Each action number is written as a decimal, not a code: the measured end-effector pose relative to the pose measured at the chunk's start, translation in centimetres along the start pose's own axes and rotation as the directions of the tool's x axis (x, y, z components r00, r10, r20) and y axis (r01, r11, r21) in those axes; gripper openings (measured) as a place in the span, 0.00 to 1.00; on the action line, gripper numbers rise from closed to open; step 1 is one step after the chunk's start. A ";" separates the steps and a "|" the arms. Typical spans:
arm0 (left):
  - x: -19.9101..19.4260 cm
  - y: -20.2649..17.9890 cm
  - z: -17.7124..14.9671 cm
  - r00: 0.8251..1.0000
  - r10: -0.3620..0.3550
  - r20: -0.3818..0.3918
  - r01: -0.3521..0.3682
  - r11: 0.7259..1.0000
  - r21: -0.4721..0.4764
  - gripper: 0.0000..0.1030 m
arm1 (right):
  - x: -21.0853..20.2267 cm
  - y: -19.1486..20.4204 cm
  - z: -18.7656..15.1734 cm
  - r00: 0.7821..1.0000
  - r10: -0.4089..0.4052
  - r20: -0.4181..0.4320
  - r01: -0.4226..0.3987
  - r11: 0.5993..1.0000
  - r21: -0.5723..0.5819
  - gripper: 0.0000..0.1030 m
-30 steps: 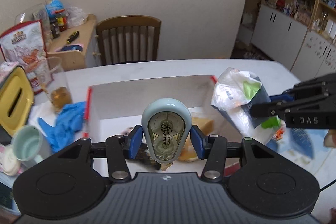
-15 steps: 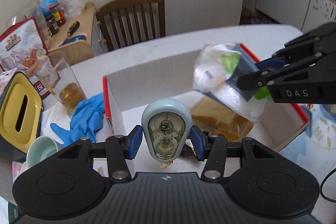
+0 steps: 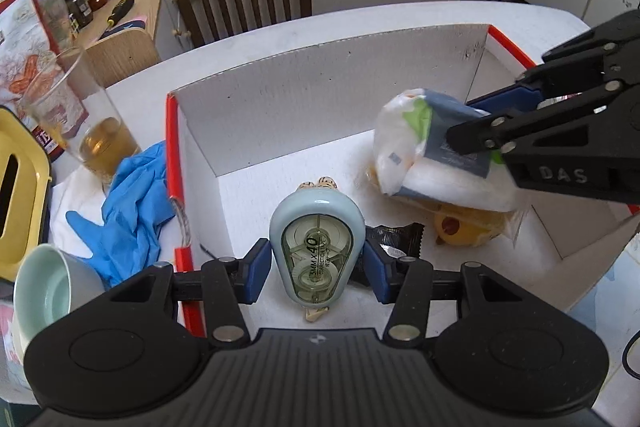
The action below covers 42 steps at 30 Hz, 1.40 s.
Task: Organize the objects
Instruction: 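Open both tools to drop the dispenser and bag into the box, then move both tools back over the remaining items on the plate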
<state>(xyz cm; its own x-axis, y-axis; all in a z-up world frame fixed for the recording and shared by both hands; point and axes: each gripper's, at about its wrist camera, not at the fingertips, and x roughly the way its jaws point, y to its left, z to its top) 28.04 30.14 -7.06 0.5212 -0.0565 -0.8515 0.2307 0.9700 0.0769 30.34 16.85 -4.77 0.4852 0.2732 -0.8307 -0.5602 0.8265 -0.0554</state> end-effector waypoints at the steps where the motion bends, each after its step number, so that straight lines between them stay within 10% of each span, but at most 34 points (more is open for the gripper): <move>1: 0.1 -0.1 0.2 1.000 -0.003 -0.001 0.003 1.000 0.003 0.48 | 0.2 0.1 0.2 1.000 0.000 -0.001 0.000 1.000 -0.003 0.18; 17: 2.2 -1.7 1.3 0.992 0.122 -0.019 -0.119 0.984 0.134 0.50 | 0.3 0.0 0.3 1.000 0.008 -0.003 -0.008 1.000 -0.026 0.38; 42: -2.6 -2.7 0.1 0.992 0.117 0.056 -0.118 0.993 0.019 0.64 | -10.3 -4.4 -5.1 0.982 0.116 0.149 -0.126 0.990 0.058 0.51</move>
<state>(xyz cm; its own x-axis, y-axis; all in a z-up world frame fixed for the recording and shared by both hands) 26.17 27.68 -4.99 0.5903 0.0443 -0.8060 0.1828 0.9652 0.1869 24.43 7.91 1.19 0.5114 0.4374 -0.7397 -0.5771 0.8126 0.0815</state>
